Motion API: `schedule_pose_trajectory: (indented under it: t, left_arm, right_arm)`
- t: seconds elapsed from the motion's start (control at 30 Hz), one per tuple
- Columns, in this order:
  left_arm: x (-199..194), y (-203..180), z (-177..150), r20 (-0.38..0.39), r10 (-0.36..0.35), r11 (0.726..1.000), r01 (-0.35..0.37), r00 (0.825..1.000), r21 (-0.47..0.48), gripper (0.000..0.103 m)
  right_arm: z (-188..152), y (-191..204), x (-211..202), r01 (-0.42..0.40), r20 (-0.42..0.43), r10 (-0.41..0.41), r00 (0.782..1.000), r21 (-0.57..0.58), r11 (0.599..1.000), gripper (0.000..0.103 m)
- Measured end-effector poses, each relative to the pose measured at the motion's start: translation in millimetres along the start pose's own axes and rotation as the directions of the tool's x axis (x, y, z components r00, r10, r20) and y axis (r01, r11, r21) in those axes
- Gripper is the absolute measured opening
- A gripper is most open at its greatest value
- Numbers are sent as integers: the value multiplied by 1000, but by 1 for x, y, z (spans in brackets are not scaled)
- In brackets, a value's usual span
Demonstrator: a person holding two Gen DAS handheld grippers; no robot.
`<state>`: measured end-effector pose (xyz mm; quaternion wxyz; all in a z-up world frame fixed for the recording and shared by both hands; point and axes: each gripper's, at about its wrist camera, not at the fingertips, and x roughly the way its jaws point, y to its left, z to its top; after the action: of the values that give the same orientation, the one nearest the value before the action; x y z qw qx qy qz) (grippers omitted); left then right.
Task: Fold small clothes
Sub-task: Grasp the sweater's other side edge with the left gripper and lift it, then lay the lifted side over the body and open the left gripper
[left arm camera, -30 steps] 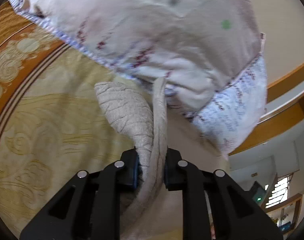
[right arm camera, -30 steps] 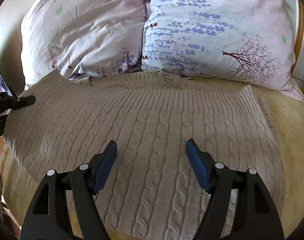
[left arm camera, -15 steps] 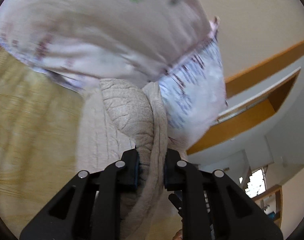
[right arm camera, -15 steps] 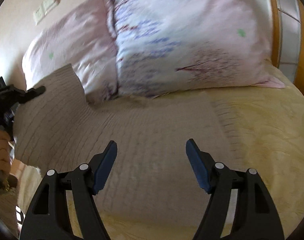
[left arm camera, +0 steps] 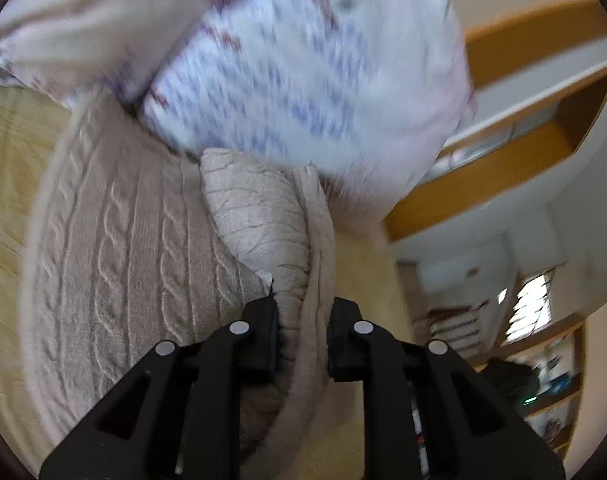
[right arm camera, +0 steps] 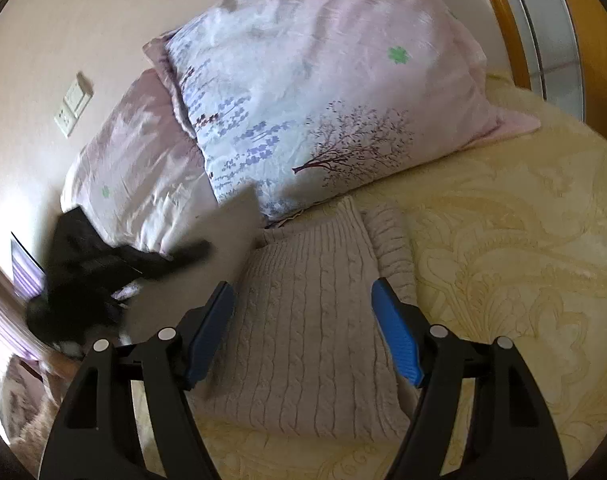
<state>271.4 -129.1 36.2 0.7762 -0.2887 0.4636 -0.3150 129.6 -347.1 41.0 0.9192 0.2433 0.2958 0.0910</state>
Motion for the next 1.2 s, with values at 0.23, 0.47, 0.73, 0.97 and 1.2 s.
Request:
schedule_pose_trajectory:
  t: [0.23,0.47,0.73,0.97,1.2]
  left_arm:
    - [-4,-20,-3,-109,-166,981,175,980,77,36]
    - [-77,7,8,96,106,971,-124,990,205,59]
    - [-64,58,11,65,319,933,-325,946,154,61]
    - [-60,60,5,55,321,927,-325,946,189,67]
    - [-59,57,4,49,313,933,-317,948,171,68]
  right_arm:
    - [12,-20,0,-145,-60,154,986,133,980,73]
    - [22,-16,24,-236,-198,275,941,202,951,73]
    - [17,-14,73,-126,-358,186,915,185,975,70]
    - [16,2,93,-164,-372,205,905,139,977,58]
    - [27,-13,124,-114,-331,187,925,226,967,22]
